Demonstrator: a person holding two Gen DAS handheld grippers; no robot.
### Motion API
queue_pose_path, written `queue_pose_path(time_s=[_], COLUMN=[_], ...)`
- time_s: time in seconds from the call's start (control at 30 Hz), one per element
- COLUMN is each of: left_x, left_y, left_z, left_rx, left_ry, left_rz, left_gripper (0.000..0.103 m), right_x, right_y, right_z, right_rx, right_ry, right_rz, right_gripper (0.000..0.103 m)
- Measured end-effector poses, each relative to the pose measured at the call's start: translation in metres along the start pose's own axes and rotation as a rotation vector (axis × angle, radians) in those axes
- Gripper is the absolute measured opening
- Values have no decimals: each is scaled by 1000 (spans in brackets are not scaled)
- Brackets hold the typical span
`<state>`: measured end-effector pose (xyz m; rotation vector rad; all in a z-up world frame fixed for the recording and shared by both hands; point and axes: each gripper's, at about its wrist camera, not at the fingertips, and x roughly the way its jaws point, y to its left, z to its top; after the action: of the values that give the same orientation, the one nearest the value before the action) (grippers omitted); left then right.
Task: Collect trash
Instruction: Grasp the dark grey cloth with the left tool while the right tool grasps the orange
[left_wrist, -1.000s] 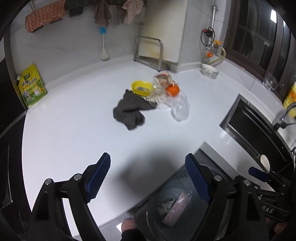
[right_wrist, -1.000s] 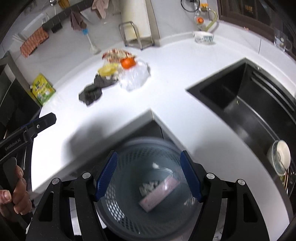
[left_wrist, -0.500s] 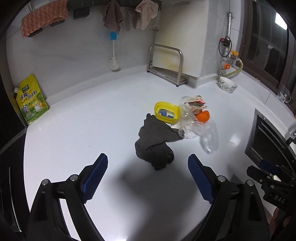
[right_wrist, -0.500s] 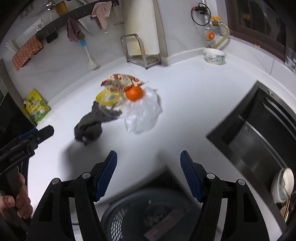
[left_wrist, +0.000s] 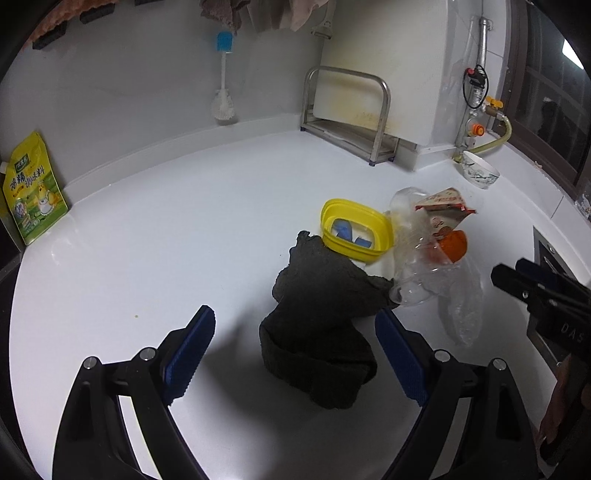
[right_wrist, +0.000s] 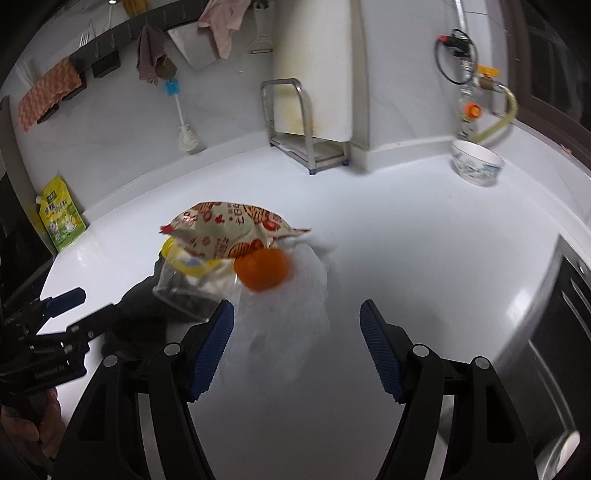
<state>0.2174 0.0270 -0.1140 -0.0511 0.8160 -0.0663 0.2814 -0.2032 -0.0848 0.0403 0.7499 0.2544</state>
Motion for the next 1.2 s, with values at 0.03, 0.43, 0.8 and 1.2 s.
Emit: queue_pose_path(time_s=[0.03, 0.43, 0.8, 1.2], left_x=[4, 23, 34, 40], left_y=[1, 2, 3, 5], left_z=[-1, -2, -2, 1], left_rx=[-3, -32, -41, -59], left_ry=[8, 27, 45, 47], left_rz=[-2, -9, -4, -25], left_gripper=[87, 88, 88, 88], right_x=[5, 34, 49, 43], right_y=[0, 10, 24, 26], right_z=[3, 20, 15, 11], right_rx=[-16, -201, -250, -246], right_ry=[1, -25, -17, -33], right_rz=[9, 32, 30, 54], right_gripper=[68, 68, 56, 27])
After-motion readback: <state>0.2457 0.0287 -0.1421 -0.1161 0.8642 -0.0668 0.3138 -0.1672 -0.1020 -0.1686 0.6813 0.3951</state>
